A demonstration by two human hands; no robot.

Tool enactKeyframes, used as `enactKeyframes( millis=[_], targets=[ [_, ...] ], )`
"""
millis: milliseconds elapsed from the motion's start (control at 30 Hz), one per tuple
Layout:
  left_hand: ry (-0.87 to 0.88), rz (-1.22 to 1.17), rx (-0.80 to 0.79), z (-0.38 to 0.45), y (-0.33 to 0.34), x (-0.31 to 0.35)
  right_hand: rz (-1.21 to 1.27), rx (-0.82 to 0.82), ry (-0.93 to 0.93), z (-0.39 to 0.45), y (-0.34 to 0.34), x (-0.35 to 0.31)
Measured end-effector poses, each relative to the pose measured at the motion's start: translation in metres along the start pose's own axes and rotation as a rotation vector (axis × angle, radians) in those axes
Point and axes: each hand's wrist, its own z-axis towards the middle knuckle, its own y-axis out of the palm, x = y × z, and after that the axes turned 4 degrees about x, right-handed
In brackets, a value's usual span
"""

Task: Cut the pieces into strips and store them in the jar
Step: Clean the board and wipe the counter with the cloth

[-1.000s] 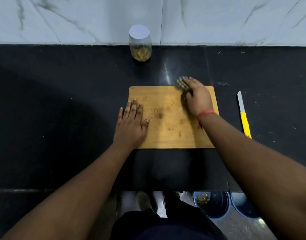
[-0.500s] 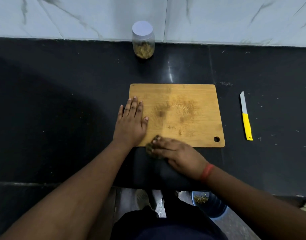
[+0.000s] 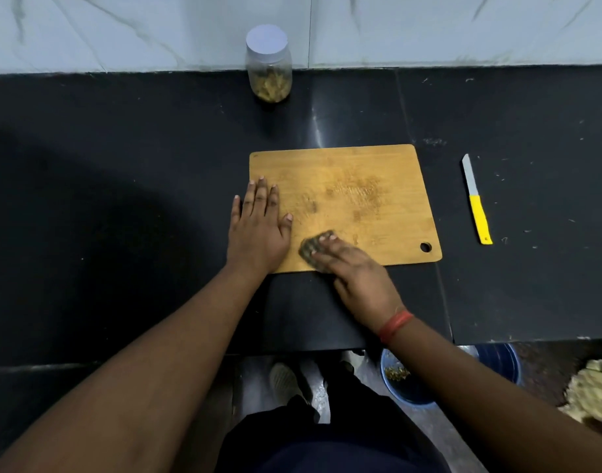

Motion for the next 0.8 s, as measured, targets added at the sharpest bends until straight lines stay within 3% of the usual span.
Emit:
enactKeyframes(
  millis=[100, 233, 333, 467, 800],
  targets=[
    [0.004, -0.005, -0.003, 0.000, 0.000, -0.001, 0.049, -0.019, 0.010, -0.005, -0.005, 0.006],
    [0.002, -0.006, -0.011, 0.000, 0.000, 0.000, -0.016, 0.237, 0.415, 0.017, -0.016, 0.032],
    [0.002, -0.005, -0.009, 0.000, 0.000, -0.001, -0.066, 0.185, 0.276, 0.011, -0.002, 0.004],
    [0.001, -0.005, -0.014, -0.001, -0.001, 0.000, 0.072, 0.049, 0.043, -0.018, 0.013, -0.032],
    [0.022, 0.043, -0.028, 0.011, -0.013, 0.019, 0.280, 0.280, 0.420, 0.036, -0.026, 0.026]
  ],
)
